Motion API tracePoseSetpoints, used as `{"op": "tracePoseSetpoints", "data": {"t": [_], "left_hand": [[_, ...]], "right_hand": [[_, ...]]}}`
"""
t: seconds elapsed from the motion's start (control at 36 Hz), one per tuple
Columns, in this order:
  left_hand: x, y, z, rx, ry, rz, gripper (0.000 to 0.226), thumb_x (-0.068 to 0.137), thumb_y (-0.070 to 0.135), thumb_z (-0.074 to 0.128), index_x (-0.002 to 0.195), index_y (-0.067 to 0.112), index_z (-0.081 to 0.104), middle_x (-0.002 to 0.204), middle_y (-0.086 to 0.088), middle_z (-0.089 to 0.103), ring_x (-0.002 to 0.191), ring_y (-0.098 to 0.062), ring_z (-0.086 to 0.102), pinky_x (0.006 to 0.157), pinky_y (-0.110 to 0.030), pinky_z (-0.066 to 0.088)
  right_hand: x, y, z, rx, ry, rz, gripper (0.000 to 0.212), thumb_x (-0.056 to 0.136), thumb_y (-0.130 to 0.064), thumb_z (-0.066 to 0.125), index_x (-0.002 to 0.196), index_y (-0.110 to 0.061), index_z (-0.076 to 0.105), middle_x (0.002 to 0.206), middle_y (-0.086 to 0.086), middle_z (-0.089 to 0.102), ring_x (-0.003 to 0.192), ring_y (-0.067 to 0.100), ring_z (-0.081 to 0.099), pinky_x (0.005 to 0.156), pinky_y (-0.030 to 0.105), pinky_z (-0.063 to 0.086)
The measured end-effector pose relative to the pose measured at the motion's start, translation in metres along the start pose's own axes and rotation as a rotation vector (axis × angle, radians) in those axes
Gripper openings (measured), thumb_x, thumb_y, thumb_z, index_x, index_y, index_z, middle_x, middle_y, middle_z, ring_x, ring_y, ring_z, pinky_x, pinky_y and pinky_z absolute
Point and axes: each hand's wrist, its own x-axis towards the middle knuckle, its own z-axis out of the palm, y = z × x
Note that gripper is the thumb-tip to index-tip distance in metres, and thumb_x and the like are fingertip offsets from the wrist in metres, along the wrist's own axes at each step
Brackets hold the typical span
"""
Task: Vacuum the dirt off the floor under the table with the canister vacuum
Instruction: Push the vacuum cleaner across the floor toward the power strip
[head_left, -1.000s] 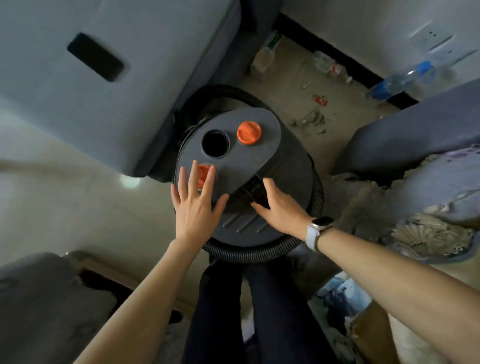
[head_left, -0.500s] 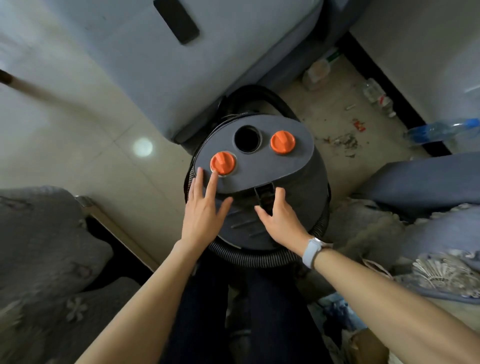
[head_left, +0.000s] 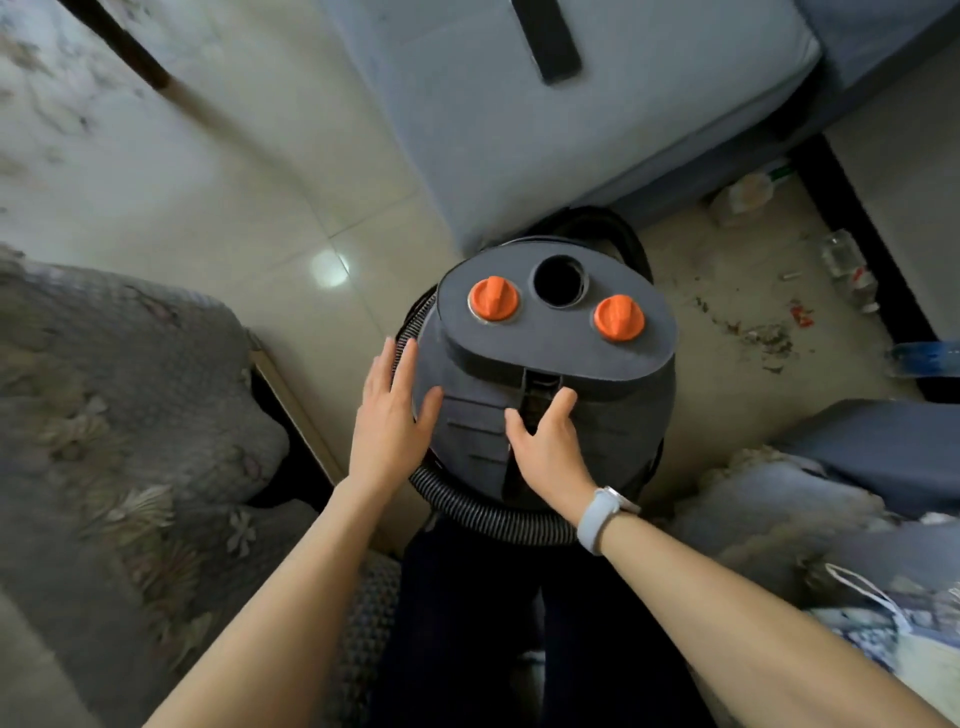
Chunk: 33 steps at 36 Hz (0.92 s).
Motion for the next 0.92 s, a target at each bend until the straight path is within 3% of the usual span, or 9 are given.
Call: {"op": "tracePoseSetpoints", "data": {"t": [0.17,0.39,0.53,0.64,0.75,0.86,0.92], "left_hand": [[-0.017,-0.035,-0.006,-0.040,0.002,-0.054,0.060,0.097,0.030,0.050,0.149,0.012,0.027,0.156,-0.010,0.025,0.144,-0.025,0.019,0.117,-0.037,0.018],[-0.024,-0.033,-0.007,-0.171,0.039,-0.019,0.060,0.097,0.029,0.051,0.149,0.015,0.026,0.155,-0.004,0.026,0.143,-0.019,0.022,0.114,-0.030,0.020],[-0.016,-0.029,-0.014,-0.145,0.006,-0.013,0.062,0.098,0.030,0.049,0.151,0.015,0.022,0.157,-0.006,0.021,0.144,-0.021,0.018,0.114,-0.030,0.018],[-0.006,-0.021,-0.009,-0.199,-0.090,-0.042,0.060,0.098,0.033,0.048,0.150,0.015,0.024,0.150,-0.005,0.034,0.137,-0.019,0.032,0.109,-0.032,0.029],[-0.006,0.003,0.004,-0.318,-0.152,-0.161,0.045,0.097,0.030,0.049,0.138,0.012,0.045,0.126,-0.006,0.058,0.113,-0.017,0.056,0.096,-0.031,0.044],[-0.018,0.034,0.027,-0.426,-0.234,-0.260,0.041,0.097,0.030,0.050,0.134,0.012,0.050,0.123,-0.006,0.062,0.109,-0.015,0.058,0.088,-0.021,0.040],[-0.023,0.049,0.042,-0.429,-0.277,-0.280,0.040,0.098,0.032,0.048,0.133,0.013,0.051,0.123,-0.005,0.062,0.110,-0.015,0.058,0.087,-0.019,0.038]], "right_hand": [[-0.006,-0.007,0.018,-0.036,0.033,0.058,0.037,0.092,-0.021,0.057,0.094,-0.012,0.022,0.091,0.025,0.059,0.084,0.038,0.060,0.075,0.045,0.050],[-0.029,-0.015,0.045,-0.029,-0.013,0.067,0.035,0.093,-0.021,0.057,0.095,-0.015,0.023,0.097,0.010,0.054,0.089,0.024,0.057,0.079,0.042,0.052],[-0.020,-0.023,0.041,-0.076,0.022,0.062,0.036,0.093,-0.021,0.057,0.096,-0.010,0.023,0.100,0.016,0.053,0.092,0.030,0.056,0.081,0.045,0.049],[-0.014,-0.016,0.027,-0.067,0.021,0.086,0.036,0.093,-0.021,0.057,0.097,-0.010,0.024,0.102,0.014,0.053,0.095,0.027,0.055,0.082,0.040,0.047],[-0.015,0.002,0.011,-0.074,-0.017,0.130,0.038,0.093,-0.025,0.059,0.100,-0.011,0.025,0.110,0.012,0.051,0.100,0.024,0.053,0.084,0.032,0.043],[-0.012,0.026,-0.021,-0.078,-0.049,0.200,0.046,0.093,-0.025,0.060,0.121,-0.003,0.031,0.130,0.016,0.049,0.118,0.027,0.050,0.091,0.027,0.044],[-0.009,0.035,-0.040,-0.081,-0.077,0.185,0.043,0.094,-0.020,0.059,0.125,-0.001,0.035,0.127,0.010,0.050,0.115,0.024,0.051,0.079,0.014,0.044]]}}
